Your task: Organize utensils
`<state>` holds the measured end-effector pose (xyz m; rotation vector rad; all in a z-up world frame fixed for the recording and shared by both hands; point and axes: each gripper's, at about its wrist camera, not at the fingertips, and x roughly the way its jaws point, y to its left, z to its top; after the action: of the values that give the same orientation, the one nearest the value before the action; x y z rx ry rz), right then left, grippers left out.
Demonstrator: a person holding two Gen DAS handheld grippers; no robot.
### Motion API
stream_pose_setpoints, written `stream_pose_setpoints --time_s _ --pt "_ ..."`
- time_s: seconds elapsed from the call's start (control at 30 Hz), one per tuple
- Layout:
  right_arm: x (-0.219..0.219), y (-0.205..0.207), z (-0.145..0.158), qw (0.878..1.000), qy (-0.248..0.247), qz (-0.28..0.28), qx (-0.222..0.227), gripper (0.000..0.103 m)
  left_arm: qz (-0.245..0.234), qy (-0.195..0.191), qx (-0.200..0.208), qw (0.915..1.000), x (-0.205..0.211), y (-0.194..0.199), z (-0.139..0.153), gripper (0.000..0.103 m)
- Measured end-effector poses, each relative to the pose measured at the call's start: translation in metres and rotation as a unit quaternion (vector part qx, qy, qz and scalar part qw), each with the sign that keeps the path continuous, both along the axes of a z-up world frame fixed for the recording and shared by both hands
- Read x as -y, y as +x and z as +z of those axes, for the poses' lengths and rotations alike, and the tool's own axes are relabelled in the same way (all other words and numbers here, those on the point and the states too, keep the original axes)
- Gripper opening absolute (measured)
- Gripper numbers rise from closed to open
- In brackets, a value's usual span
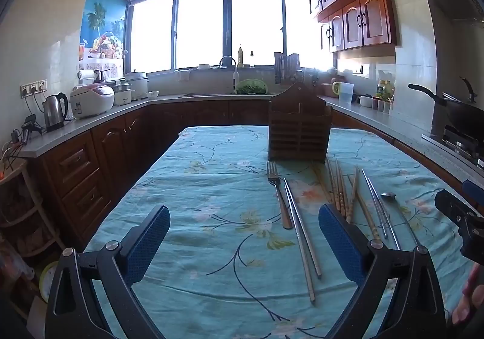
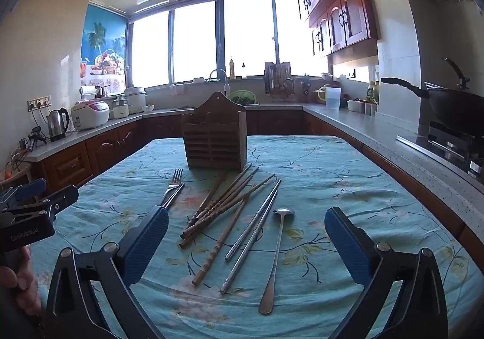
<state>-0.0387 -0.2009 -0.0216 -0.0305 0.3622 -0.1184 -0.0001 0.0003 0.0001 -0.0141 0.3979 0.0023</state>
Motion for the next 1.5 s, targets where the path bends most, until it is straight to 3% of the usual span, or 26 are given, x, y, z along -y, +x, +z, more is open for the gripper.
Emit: stream_pose_setpoints --time_s 1.0,1.2,1.23,1.27,1.3,1.37,1.5 --pt "0.002 -0.001 0.002 1.0 0.004 -0.001 0.001 0.103 -0.003 -0.006 -0.01 0.9999 0.002 0.014 -0.006 0.099" --pt "0.008 0.005 0.007 1.0 0.018 -0.002 -0.013 0.103 -0.008 -0.032 -0.067 0.9972 -0.007 0.03 -0.008 0.099" --pt "0.009 0.007 0.008 1.0 0.019 -0.003 -0.017 0.103 -0.008 -0.045 -0.105 0.9934 -0.009 0.035 -0.009 0.099" --pt "0.01 0.009 0.009 1.0 0.021 -0.005 -0.021 0.103 -0.008 -0.049 -0.115 0.9922 -0.011 0.041 -0.008 0.099" --pt "0.012 0.012 0.01 0.999 0.023 -0.005 -0.026 0.103 -0.008 -0.069 -0.168 0.9834 -0.014 0.046 -0.007 0.099" --pt "0.015 0.017 0.012 0.999 0.028 -0.006 -0.035 0.103 -0.005 -0.055 -0.178 0.9825 -0.017 0.061 -0.004 0.099" --pt "0.022 0.03 0.014 0.998 0.041 -0.006 -0.052 0.103 -0.007 -0.041 -0.159 0.9864 -0.021 0.085 0.003 0.099"
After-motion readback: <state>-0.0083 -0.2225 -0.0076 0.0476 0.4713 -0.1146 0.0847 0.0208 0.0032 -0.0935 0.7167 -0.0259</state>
